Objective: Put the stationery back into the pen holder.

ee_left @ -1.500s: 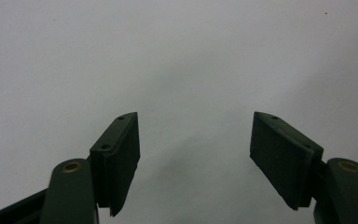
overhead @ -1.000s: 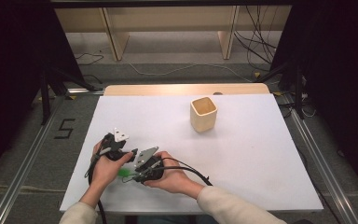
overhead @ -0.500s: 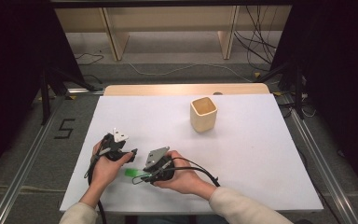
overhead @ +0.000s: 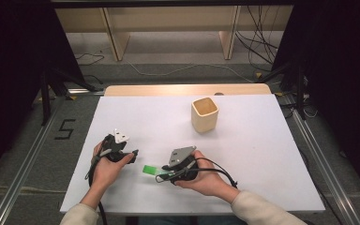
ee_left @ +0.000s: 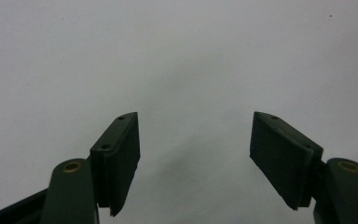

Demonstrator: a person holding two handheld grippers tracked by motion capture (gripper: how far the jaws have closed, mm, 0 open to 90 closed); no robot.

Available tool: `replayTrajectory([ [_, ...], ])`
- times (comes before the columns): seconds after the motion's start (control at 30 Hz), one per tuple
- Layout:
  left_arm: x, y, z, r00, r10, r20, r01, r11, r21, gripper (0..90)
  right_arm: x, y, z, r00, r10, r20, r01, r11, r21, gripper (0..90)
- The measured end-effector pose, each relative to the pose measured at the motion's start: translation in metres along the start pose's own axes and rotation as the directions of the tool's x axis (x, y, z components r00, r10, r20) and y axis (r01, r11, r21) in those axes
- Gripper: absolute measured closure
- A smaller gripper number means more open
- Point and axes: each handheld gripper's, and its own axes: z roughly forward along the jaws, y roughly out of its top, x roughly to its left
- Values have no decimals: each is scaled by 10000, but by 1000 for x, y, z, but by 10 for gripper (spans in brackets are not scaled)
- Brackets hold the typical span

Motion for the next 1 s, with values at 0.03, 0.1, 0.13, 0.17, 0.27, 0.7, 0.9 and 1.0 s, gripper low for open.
replayTrajectory([
  [0.03, 0, 0, 0, 10000, 7, 7, -7, 10000, 7, 332, -1, -1, -3, 10000, 31, 54, -31, 10000, -58, 665],
  [0.1, -2, 0, 1, 10000, 16, -4, -16, 10000, -36, 332, -3, -4, -8, 9998, 134, 171, -131, 9998, -166, 665],
  [0.13, -2, 0, 1, 10000, 21, 7, -21, 10000, -26, 332, -4, -5, -10, 9996, 155, 244, -149, 9996, -227, 666],
  [0.17, -3, -1, 0, 10000, 8, 27, -8, 10000, -19, 332, -5, -7, -13, 9993, 200, 304, -191, 9994, -291, 666],
  [0.27, -3, -1, 0, 10000, 29, 42, -28, 10000, -9, 332, -7, -9, -17, 9985, 329, 433, -312, 9987, -404, 666],
  [0.7, -9, -3, -3, 9997, 197, 166, -197, 9998, -18, 333, -19, -25, -38, 9881, 1136, 1039, -1033, 9896, -997, 666],
  [0.9, -13, -4, -3, 9995, 220, 228, -219, 9998, -42, 333, -29, -30, -51, 9753, 1656, 1460, -1433, 9780, -1518, 666],
  [1.0, -15, -4, -2, 9994, 224, 279, -224, 9997, -34, 332, -34, -30, -59, 9677, 1874, 1686, -1573, 9716, -1769, 666],
])
